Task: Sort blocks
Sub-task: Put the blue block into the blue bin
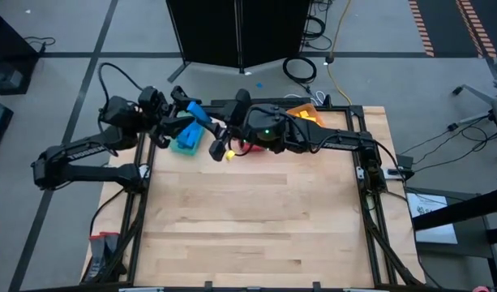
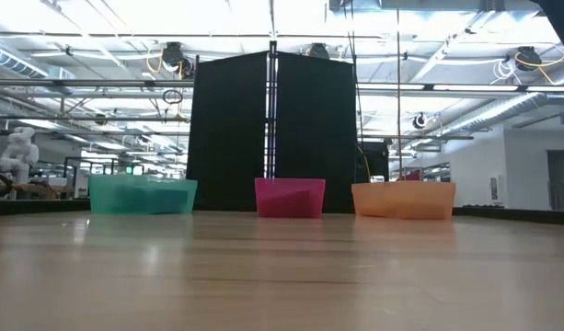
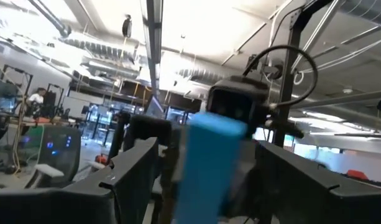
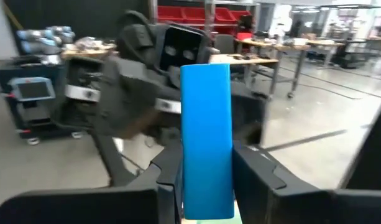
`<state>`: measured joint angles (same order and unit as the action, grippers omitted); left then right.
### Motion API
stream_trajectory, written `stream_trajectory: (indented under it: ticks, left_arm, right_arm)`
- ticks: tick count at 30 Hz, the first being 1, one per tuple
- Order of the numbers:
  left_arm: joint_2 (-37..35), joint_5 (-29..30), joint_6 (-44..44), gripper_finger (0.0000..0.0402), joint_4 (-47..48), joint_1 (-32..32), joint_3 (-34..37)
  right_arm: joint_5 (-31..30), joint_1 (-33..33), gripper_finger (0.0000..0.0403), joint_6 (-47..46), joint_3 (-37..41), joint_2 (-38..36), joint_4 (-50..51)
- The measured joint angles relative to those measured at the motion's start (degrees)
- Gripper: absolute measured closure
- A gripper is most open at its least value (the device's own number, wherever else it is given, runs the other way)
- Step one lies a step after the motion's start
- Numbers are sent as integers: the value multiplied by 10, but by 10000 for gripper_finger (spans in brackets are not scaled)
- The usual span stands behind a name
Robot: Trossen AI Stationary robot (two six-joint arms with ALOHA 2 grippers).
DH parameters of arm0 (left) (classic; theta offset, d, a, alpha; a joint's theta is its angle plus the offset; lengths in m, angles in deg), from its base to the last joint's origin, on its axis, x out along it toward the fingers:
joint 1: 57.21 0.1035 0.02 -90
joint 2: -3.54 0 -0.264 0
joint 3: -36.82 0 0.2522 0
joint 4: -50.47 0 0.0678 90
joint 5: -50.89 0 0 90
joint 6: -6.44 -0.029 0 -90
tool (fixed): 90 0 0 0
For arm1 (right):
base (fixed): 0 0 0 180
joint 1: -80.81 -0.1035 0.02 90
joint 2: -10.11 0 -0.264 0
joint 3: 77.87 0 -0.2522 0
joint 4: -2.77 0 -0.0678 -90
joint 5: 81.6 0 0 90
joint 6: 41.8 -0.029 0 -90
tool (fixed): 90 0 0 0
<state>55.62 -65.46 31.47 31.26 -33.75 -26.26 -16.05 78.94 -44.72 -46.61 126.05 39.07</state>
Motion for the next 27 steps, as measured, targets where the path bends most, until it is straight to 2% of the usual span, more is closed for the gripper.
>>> stream_trajectory:
  ticks: [3, 15, 18, 27]
  left_arm:
    - [11, 0, 0, 130, 0, 0, 0]
    - [15, 0, -28, 130, -38, 0, 0]
    - [16, -5, -44, 132, -36, 0, 0]
    - [17, -22, -50, 202, -40, 0, 0]
  right_arm:
    - [25, 1, 319, 0, 0, 0, -2]
    - [27, 1, 319, 2, 0, 0, 5]
    - [46, 4, 319, 2, 0, 0, -1]
    - [53, 5, 319, 1, 0, 0, -11]
